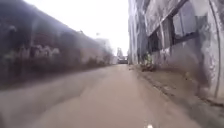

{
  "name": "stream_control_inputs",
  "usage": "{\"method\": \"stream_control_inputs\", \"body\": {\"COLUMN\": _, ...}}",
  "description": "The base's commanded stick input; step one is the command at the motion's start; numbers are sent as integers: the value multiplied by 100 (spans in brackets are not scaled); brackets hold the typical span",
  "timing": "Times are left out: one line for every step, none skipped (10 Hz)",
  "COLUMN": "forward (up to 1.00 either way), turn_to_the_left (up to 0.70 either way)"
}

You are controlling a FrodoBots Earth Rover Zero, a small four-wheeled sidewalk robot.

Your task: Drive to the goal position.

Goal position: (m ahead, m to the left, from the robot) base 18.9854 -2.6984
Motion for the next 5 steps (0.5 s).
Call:
{"method": "stream_control_inputs", "body": {"forward": 100, "turn_to_the_left": 0}}
{"method": "stream_control_inputs", "body": {"forward": 100, "turn_to_the_left": 0}}
{"method": "stream_control_inputs", "body": {"forward": 100, "turn_to_the_left": 0}}
{"method": "stream_control_inputs", "body": {"forward": 100, "turn_to_the_left": 0}}
{"method": "stream_control_inputs", "body": {"forward": 100, "turn_to_the_left": 0}}
